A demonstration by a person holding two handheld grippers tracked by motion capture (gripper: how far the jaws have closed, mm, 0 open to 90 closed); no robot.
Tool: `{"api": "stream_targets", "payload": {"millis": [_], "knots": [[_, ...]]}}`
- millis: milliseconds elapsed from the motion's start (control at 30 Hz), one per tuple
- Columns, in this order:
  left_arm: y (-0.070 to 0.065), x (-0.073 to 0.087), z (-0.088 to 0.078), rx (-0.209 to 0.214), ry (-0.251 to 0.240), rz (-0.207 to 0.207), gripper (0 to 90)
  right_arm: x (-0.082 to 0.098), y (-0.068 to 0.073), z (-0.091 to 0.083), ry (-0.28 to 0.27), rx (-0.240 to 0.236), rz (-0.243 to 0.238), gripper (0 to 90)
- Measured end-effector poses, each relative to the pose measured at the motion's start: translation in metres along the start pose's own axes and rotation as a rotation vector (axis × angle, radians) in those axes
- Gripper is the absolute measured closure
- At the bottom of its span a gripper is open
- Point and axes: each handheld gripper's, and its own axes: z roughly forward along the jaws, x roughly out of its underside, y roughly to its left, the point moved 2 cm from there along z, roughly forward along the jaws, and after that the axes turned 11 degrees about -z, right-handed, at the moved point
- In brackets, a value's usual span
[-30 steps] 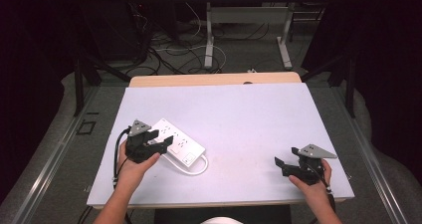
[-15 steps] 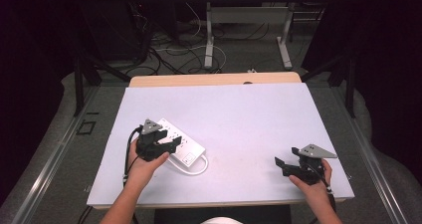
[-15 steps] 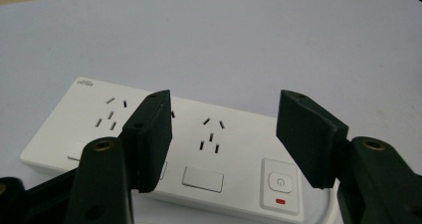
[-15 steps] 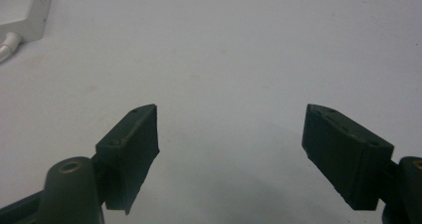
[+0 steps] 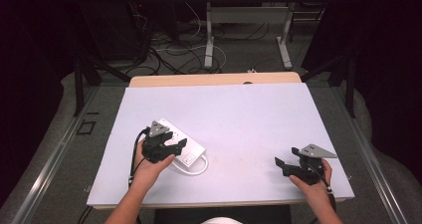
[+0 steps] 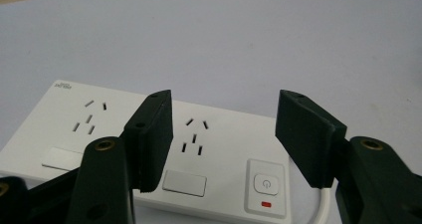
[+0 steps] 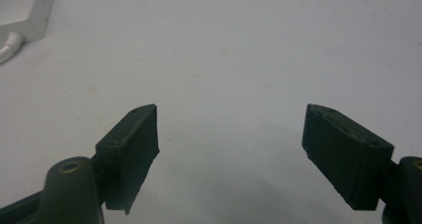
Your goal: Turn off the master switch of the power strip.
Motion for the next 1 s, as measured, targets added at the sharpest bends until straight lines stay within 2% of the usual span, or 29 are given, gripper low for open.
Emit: {"api": "stream_targets", "payload": {"millis": [333, 400, 500, 600, 700, 833, 867, 933, 967, 1000], "knots": [[0.000, 0.007, 0.005, 0.000, 0.027, 0.003, 50.7, 0.000, -0.001, 0.000, -0.006, -0.004, -0.001, 21.6], [-0.001, 0.009, 0.006, 0.002, 0.026, -0.008, 53.5, 0.000, -0.001, 0.000, -0.007, -0.003, -0.002, 21.6], [0.000, 0.011, 0.006, 0.002, 0.046, 0.005, 58.5, 0.000, -0.001, 0.000, -0.003, -0.010, 0.000, 21.7], [-0.001, 0.013, 0.008, 0.000, 0.037, 0.001, 62.9, 0.000, -0.001, 0.000, -0.003, -0.011, 0.007, 21.6], [-0.002, 0.015, 0.008, 0.011, 0.067, -0.003, 67.2, 0.000, -0.001, 0.000, -0.004, -0.010, 0.006, 21.6], [-0.003, 0.017, 0.010, 0.017, 0.081, 0.005, 73.3, 0.000, -0.001, 0.000, -0.001, -0.009, 0.006, 21.6], [-0.003, 0.018, 0.012, 0.021, 0.066, -0.002, 74.4, 0.000, -0.001, 0.000, -0.003, -0.010, 0.005, 21.6], [-0.004, 0.018, 0.012, 0.024, 0.094, 0.005, 77.0, 0.000, -0.001, 0.000, -0.003, -0.011, 0.005, 21.5], [-0.004, 0.019, 0.012, 0.031, 0.094, 0.006, 78.4, 0.000, -0.001, -0.001, 0.000, -0.010, 0.005, 21.4], [-0.005, 0.020, 0.013, 0.020, 0.085, 0.007, 79.4, 0.000, -0.001, -0.001, 0.001, -0.010, 0.005, 21.3]]}}
